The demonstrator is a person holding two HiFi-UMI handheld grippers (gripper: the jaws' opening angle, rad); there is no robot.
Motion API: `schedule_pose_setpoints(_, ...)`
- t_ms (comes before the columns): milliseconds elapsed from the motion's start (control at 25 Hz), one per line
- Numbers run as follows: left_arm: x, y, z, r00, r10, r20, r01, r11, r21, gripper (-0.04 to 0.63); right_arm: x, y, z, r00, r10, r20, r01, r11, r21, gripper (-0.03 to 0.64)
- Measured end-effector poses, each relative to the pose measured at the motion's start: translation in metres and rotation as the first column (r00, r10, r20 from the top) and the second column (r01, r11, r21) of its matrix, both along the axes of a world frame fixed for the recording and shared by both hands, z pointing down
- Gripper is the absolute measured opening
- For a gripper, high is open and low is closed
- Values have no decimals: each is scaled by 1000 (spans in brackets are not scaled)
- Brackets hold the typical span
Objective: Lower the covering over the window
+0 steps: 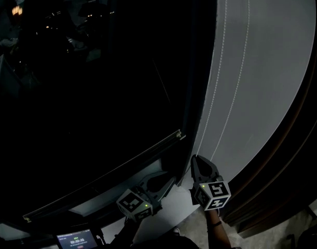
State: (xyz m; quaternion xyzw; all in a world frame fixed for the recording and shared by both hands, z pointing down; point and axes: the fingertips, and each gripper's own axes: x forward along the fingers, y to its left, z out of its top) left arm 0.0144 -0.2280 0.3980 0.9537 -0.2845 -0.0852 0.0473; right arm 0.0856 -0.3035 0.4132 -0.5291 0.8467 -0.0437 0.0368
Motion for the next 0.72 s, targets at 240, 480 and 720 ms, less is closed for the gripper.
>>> schedule_pose_setpoints(240,27,-14,-16,998,67,18,-68,998,10,76,-19,34,105,1000,-27,3,26,973,-231,11)
schedule_pose_setpoints(480,53,-20,-31,984,177,-17,-176,984,33,97,-31,61,150,998,-57,-5,52,940,-336,11)
schedule_pose_setpoints(720,65,-11,-44,961,266,-71,-262,963,61,95,-25,63,143,999,-33,42,46,941,-336,11)
